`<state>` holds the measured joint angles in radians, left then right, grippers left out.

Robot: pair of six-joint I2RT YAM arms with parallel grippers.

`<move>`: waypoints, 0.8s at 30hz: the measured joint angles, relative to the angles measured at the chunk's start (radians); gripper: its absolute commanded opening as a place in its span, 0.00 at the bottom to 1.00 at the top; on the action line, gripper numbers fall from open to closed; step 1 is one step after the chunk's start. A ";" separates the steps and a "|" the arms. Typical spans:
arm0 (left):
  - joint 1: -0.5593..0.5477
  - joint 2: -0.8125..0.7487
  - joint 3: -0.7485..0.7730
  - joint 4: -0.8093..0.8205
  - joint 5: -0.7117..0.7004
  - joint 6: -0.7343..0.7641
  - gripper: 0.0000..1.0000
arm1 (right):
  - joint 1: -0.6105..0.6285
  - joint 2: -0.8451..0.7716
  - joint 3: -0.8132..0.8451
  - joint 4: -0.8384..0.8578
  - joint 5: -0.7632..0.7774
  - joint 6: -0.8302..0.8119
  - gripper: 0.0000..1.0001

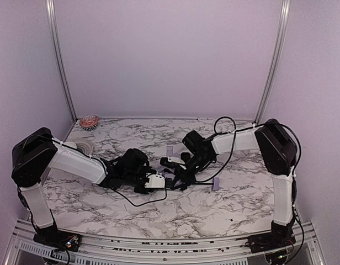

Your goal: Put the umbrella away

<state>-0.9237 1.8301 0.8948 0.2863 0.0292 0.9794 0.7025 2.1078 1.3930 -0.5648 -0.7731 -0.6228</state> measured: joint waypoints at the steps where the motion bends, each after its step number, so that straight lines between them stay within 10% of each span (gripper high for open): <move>1: 0.000 0.000 0.000 -0.002 0.006 -0.005 0.28 | -0.002 0.000 0.000 -0.001 -0.005 0.002 0.42; 7: 0.001 0.004 0.010 -0.033 0.040 -0.057 0.16 | -0.011 -0.029 -0.037 0.009 -0.032 0.038 0.68; 24: 0.065 0.216 0.444 -0.500 0.339 -0.331 0.07 | -0.005 -0.714 -0.734 0.665 0.338 0.128 0.68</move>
<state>-0.8585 2.0464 1.3384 -0.2134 0.3679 0.6487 0.6975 1.3937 0.6594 0.1001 -0.4351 -0.4946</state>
